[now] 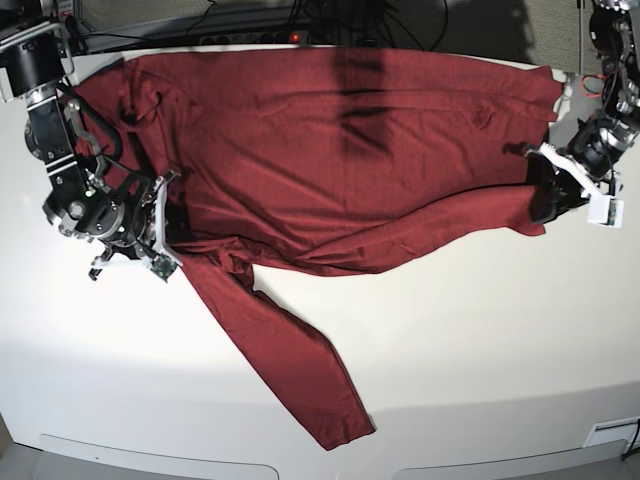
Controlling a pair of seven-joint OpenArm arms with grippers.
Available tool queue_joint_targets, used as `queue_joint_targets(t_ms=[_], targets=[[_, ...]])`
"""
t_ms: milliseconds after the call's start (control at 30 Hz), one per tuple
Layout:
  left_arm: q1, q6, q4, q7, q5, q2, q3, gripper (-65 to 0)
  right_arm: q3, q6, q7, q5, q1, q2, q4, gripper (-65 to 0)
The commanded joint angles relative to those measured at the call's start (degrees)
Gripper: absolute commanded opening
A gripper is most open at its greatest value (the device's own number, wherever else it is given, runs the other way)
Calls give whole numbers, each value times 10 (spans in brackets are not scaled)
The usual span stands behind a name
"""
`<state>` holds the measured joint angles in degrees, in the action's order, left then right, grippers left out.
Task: Fold the T-shirt properly
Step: 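Fold the shirt lengthwise with both grippers, lifting the side over the body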
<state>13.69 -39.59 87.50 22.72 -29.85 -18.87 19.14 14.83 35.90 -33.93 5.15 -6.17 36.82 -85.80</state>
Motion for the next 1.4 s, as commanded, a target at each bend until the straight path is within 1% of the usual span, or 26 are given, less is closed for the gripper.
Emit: queue_joint_targets(t_ms=[0, 33, 100, 200, 267, 300, 333, 433, 567, 733, 833, 900, 1067, 1167, 1267, 1367], targets=[[2, -4, 11, -19, -13, -8, 4, -650, -6, 1, -1, 17, -8, 13, -20, -650], [5, -4, 11, -24, -12, -8, 4, -650, -6, 3, -7, 35, -2, 20, -34, -650], [15, -4, 11, -28, -12, -8, 4, -650, -6, 4, -7, 76, 22, 45, -70, -650], [29, -4, 11, -31, -3, -8, 4, -650, -6, -1, -10, 130, 71, 98, -134, -650], [37, -4, 11, -31, 0, -8, 4, -650, -6, -15, -11, 162, 106, 134, -166, -650], [40, -4, 11, -31, 0, -9, 4, -650, -6, -24, -11, 168, 123, 148, -179, -650], [43, -4, 11, -33, -1, -8, 4, -650, -8, -27, -16, 160, 140, 157, -186, -650], [46, -4, 11, -31, -1, -9, 4, -650, -35, -41, -25, 151, 191, 174, -190, -650], [48, -4, 11, -30, -2, -8, 15, -650, -104, -45, -7, 194, 253, 180, -190, -650], [48, -4, 11, -30, -2, -9, 43, -650, -212, -44, 8, 213, 311, 181, -190, -650], [50, -4, 11, -20, -1, -9, 57, -650, -251, -44, 9, 221, 331, 181, -190, -650], [52, -4, 11, -12, 3, -9, 64, -650, -264, -44, 5, 221, 334, 181, -190, -650], [57, -4, 11, -4, 57, -9, 68, -650, -282, -44, -19, 221, 334, 181, -190, -650], [67, -4, 11, 0, 65, -9, 68, -650, -282, -34, -35, 226, 337, 181, -190, -650], [82, 17, 11, -1, 72, -9, 68, -650, -282, -28, -40, 249, 349, 181, -190, -650], [90, 21, 11, -2, 95, -9, 68, -650, -282, -29, -39, 258, 366, 179, -190, -650]])
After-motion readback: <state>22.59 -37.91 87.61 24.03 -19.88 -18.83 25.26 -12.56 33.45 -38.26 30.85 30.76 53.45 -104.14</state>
